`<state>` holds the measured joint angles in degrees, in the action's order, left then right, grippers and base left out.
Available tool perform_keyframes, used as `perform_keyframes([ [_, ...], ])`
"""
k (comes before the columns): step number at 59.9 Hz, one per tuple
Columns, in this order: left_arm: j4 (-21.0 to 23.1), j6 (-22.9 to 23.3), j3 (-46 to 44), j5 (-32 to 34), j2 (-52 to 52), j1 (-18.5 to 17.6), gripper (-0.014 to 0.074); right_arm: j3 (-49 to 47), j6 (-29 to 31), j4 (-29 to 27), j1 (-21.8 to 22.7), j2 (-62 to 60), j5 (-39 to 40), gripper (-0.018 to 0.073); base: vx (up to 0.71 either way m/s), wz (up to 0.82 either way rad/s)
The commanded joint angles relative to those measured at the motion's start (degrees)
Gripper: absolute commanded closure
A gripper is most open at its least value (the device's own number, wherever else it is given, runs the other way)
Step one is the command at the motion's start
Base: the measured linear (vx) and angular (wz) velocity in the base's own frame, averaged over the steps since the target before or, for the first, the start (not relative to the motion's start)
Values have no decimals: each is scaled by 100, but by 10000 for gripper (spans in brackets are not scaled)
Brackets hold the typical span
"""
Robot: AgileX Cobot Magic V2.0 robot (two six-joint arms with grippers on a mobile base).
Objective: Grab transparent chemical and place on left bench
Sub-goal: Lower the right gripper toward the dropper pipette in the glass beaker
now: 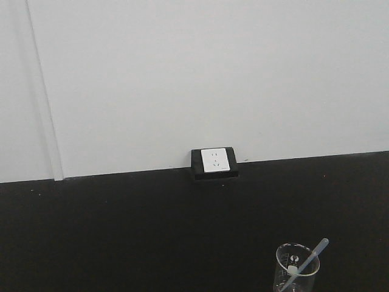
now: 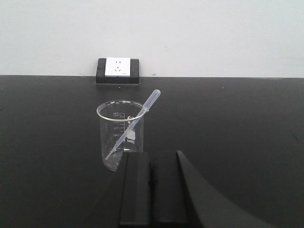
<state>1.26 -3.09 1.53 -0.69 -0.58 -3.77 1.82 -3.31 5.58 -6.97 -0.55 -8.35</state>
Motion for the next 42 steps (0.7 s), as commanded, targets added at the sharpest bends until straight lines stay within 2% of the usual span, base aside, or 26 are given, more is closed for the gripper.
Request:
perform_keyframes([
  [1, 4, 45, 93, 449, -110, -10, 600, 25, 7, 15, 33, -69, 471, 566, 0, 0],
  [42, 4, 45, 93, 449, -110, -10, 600, 25, 7, 15, 33, -69, 471, 566, 0, 0],
])
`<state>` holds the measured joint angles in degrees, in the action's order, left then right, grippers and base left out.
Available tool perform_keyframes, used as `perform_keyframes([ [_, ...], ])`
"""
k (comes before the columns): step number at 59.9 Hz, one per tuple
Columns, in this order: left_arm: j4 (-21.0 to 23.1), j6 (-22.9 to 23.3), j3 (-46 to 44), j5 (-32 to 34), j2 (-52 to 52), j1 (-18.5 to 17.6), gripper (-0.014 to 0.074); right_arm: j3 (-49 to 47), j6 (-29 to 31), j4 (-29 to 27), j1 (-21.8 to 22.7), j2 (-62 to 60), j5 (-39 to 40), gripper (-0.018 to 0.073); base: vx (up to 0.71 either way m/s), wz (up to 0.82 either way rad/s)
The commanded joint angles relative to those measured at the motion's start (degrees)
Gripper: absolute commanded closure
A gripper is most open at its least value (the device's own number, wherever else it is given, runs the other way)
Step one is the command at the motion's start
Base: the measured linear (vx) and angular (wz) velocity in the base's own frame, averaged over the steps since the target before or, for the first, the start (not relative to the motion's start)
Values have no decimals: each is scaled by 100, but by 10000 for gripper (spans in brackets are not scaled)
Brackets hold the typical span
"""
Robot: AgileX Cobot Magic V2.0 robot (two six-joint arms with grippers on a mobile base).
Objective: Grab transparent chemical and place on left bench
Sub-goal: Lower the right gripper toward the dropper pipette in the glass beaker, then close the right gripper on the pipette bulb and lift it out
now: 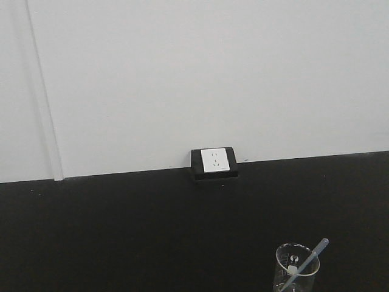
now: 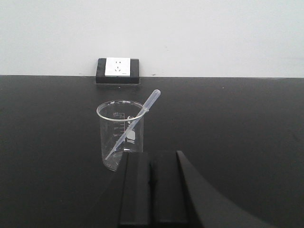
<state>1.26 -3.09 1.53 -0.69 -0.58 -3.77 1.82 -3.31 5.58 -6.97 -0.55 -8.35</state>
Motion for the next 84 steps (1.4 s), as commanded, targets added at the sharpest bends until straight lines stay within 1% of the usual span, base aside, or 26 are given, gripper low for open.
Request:
perform_keyframes([
  [1, 4, 45, 93, 449, -110, -10, 600, 25, 7, 15, 33, -69, 471, 566, 0, 0],
  [17, 4, 45, 93, 449, -110, -10, 600, 25, 47, 63, 33, -69, 688, 566, 0, 0],
  [25, 4, 45, 93, 449, -110, -10, 600, -41, 2, 32, 33, -63, 1435, 566, 0, 0],
  [30, 4, 45, 93, 449, -110, -10, 600, -349, 27, 63, 33, 121, 1297, 566, 0, 0],
  [34, 4, 45, 93, 449, -110, -10, 600, -714, 60, 79, 33, 471, 1035, 566, 0, 0],
  [37, 4, 45, 93, 449, -110, -10, 600, -1002, 96, 79, 33, 829, 1006, 566, 0, 0],
  [46, 4, 45, 93, 449, -110, -10, 600, -1705, 180, 79, 33, 2013, 1439, 560, 0, 0],
  [56, 4, 45, 93, 449, -110, -10, 600, -2131, 168, -11, 33, 3316, 1606, 541, 0, 0],
  [59, 4, 45, 93, 449, -110, -10, 600, -2144, 168, -37, 33, 3729, 1831, 533, 0, 0],
  [73, 4, 45, 93, 449, -110, -10, 600, -2144, 174, -140, 33, 5532, 3472, 504, 0, 0],
  [84, 4, 45, 93, 449, -110, -10, 600, -2144, 174, -140, 33, 6618, 4398, 499, 0, 0],
])
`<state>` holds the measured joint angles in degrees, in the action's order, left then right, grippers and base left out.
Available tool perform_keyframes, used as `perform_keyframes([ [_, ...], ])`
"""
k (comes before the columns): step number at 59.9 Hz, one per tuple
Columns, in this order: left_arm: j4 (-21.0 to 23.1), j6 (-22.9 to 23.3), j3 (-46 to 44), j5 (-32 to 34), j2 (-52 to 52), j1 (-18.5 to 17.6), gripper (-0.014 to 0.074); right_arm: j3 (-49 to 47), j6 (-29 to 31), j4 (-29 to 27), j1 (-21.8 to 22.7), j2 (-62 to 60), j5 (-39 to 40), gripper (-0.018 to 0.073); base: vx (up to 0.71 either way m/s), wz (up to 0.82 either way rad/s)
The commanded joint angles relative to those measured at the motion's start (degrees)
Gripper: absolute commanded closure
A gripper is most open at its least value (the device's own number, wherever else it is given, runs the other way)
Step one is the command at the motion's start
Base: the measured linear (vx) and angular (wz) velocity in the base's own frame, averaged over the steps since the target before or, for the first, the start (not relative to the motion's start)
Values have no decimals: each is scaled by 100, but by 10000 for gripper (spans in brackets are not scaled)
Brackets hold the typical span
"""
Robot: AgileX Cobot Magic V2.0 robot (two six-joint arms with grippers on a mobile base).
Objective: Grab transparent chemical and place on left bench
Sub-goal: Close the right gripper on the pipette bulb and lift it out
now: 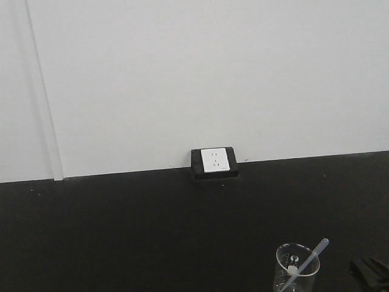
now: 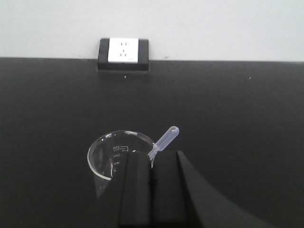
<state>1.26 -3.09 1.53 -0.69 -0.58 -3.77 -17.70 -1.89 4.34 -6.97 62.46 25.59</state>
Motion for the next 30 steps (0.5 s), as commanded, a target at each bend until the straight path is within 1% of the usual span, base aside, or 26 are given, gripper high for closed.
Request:
perform_keyframes([
  [1, 4, 45, 93, 449, -110, -10, 600, -192, 32, -25, 33, 436, 1094, 498, 0, 0],
  [5, 4, 45, 93, 449, -110, -10, 600, -218, 10, -194, 33, 770, 1457, 483, 0, 0],
  [10, 4, 45, 93, 449, -110, -10, 600, -353, -224, -548, 33, 1134, 1504, 445, 0, 0],
  [13, 4, 45, 93, 449, -110, -10, 600, -462, -421, -636, 33, 1349, 1496, 414, 0, 0],
  [18, 4, 45, 93, 449, -110, -10, 600, -650, -568, -661, 33, 1640, 1557, 332, 0, 0],
  [30, 4, 45, 93, 449, -110, -10, 600, -1135, -568, -661, 33, 2204, 1901, 95, 0, 0],
])
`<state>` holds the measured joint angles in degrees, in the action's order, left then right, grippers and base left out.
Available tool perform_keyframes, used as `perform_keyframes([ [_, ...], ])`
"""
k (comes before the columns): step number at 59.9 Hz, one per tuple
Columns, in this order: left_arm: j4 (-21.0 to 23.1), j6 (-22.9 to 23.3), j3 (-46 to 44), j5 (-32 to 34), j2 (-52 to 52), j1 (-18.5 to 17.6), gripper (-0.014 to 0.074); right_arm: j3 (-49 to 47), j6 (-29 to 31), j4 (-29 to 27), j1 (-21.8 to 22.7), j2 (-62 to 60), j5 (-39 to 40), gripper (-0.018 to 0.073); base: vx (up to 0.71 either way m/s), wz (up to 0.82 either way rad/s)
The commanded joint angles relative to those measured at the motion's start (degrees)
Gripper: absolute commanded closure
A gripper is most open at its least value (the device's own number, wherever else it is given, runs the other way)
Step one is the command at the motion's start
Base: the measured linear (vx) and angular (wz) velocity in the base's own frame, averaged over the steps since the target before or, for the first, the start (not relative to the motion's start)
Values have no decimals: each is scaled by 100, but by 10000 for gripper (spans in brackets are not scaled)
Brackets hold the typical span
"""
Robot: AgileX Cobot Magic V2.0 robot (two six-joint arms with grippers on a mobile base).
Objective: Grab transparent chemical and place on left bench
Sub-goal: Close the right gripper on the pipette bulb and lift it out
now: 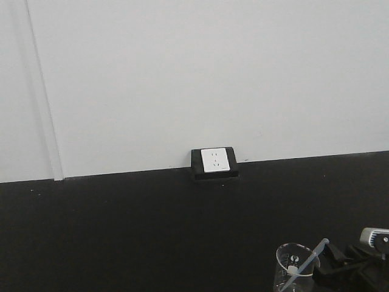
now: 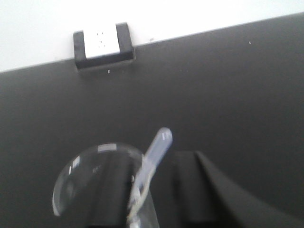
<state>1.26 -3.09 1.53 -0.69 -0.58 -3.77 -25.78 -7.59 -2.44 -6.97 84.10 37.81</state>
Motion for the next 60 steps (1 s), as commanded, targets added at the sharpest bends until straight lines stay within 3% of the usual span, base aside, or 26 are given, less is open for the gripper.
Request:
perform_keyframes([
  [1, 4, 45, 93, 449, -110, -10, 600, -358, 1, 18, 33, 72, 685, 82, 0, 0],
  [10, 4, 45, 93, 449, -110, -10, 600, -594, 1, -2, 33, 414, 693, 5, 0, 0],
  [29, 4, 45, 93, 449, -110, -10, 600, -1116, -4, -427, 33, 1253, 807, 42, 0, 0],
  [42, 4, 45, 93, 449, -110, -10, 600, -1184, -536, -428, 33, 1319, 507, 141, 0, 0],
  [60, 4, 45, 93, 449, -110, -10, 600, -1184, -719, -322, 33, 1300, 751, 393, 0, 0],
])
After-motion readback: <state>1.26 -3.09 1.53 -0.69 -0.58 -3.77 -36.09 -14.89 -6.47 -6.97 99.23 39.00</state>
